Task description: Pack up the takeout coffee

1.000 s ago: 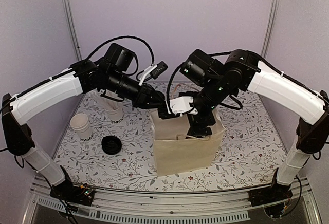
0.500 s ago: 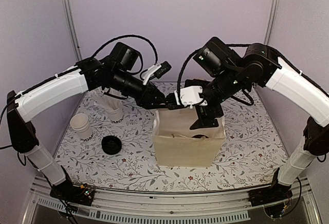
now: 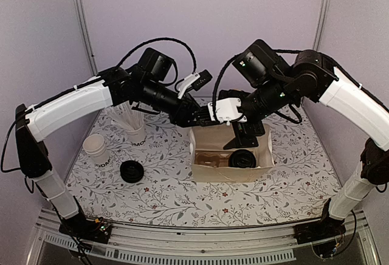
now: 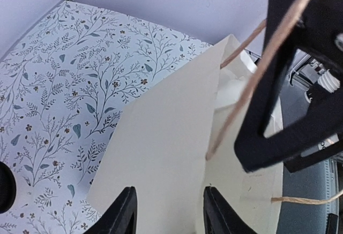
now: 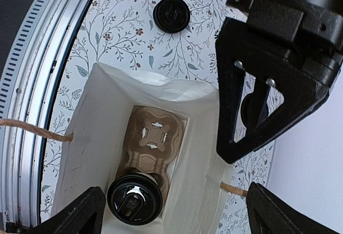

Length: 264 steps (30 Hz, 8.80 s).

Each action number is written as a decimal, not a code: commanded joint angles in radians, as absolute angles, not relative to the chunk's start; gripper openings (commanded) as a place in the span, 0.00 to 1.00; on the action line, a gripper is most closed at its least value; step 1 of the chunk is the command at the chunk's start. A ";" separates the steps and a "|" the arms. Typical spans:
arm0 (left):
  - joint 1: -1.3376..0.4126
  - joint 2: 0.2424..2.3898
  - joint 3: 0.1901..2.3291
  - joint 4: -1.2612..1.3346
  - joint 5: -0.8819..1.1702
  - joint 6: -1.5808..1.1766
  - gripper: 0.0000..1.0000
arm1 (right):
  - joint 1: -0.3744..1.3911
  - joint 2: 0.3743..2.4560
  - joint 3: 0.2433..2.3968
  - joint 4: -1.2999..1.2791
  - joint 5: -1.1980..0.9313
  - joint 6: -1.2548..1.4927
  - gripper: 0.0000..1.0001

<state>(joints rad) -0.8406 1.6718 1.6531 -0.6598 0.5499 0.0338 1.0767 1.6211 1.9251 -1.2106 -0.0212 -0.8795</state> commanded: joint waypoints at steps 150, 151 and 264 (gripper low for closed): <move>-0.569 2.256 2.231 -0.913 0.064 -0.101 1.00 | 0.351 1.195 1.279 -0.870 -0.227 -0.864 0.94; -0.569 2.264 2.231 -0.914 0.054 -0.102 1.00 | 0.351 1.197 1.278 -0.870 -0.228 -0.864 0.94; -0.886 1.635 1.456 -0.869 -0.070 -0.190 0.74 | 0.322 1.116 1.125 -0.672 -0.351 -0.736 0.94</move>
